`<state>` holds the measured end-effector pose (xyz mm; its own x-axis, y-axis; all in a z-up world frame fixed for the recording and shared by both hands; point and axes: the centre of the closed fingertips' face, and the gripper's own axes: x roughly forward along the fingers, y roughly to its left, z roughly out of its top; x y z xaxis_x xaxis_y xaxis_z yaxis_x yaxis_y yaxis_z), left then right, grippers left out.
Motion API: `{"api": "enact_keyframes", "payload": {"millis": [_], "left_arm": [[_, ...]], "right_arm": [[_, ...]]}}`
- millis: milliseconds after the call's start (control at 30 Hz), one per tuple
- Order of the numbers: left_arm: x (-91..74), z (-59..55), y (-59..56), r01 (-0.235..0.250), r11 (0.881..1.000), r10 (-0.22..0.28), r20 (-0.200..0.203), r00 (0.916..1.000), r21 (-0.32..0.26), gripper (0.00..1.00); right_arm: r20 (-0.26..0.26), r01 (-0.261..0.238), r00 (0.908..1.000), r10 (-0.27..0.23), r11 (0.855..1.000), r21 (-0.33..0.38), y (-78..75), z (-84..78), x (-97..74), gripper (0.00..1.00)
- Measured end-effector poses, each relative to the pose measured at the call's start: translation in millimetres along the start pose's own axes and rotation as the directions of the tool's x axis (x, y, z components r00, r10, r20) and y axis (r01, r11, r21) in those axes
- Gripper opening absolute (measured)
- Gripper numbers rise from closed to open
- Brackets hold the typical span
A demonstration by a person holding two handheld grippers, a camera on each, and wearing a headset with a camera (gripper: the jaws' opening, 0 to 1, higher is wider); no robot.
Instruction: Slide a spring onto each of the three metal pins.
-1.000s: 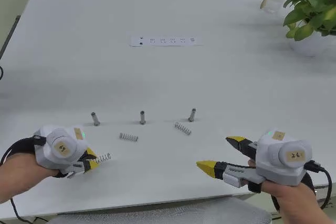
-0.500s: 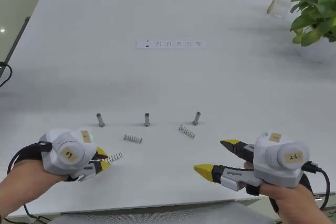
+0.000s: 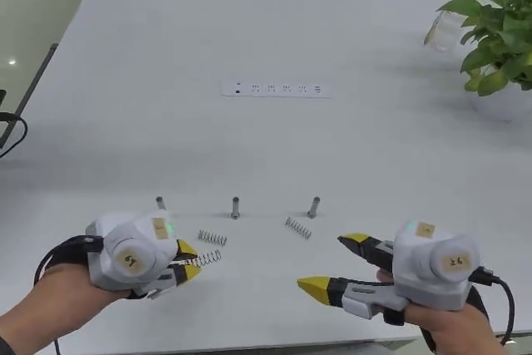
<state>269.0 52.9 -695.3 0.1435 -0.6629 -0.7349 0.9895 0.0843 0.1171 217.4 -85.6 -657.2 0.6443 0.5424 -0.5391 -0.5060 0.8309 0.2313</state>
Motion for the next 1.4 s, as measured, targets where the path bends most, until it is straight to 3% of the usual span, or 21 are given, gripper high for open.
{"api": "enact_keyframes", "payload": {"millis": [200,367,800,1167,1400], "left_arm": [[1.7,17.5,-0.3,-0.002,1.0,0.001,0.025,0.9997,0.015,0.02],[3.6,28.2,-3.7,0.004,0.999,-0.006,0.035,0.9994,0.045,0.02],[7.8,54.6,-20.5,0.025,0.994,-0.032,0.068,0.9971,0.107,0.02],[8.1,67.1,-32.4,0.04,0.99,-0.052,0.084,0.9951,0.137,0.02],[10.5,76.2,-43.5,0.055,0.985,-0.071,0.091,0.9933,0.163,0.02]], "right_arm": [[0.006,-0.022,0.9997,0.022,1.0,-0.016,2.3,5.3,3.3,0.62],[-0.02,-0.053,0.9985,0.052,0.997,-0.055,3.2,6.1,4.1,0.61],[-0.023,-0.112,0.9936,0.111,0.99,-0.089,8.8,16.1,8.5,0.54],[-0.042,-0.196,0.9803,0.193,0.975,-0.103,29.7,14.3,18.7,0.44],[-0.04,-0.263,0.9649,0.26,0.958,-0.117,46.1,17.4,22.7,0.35]]}}
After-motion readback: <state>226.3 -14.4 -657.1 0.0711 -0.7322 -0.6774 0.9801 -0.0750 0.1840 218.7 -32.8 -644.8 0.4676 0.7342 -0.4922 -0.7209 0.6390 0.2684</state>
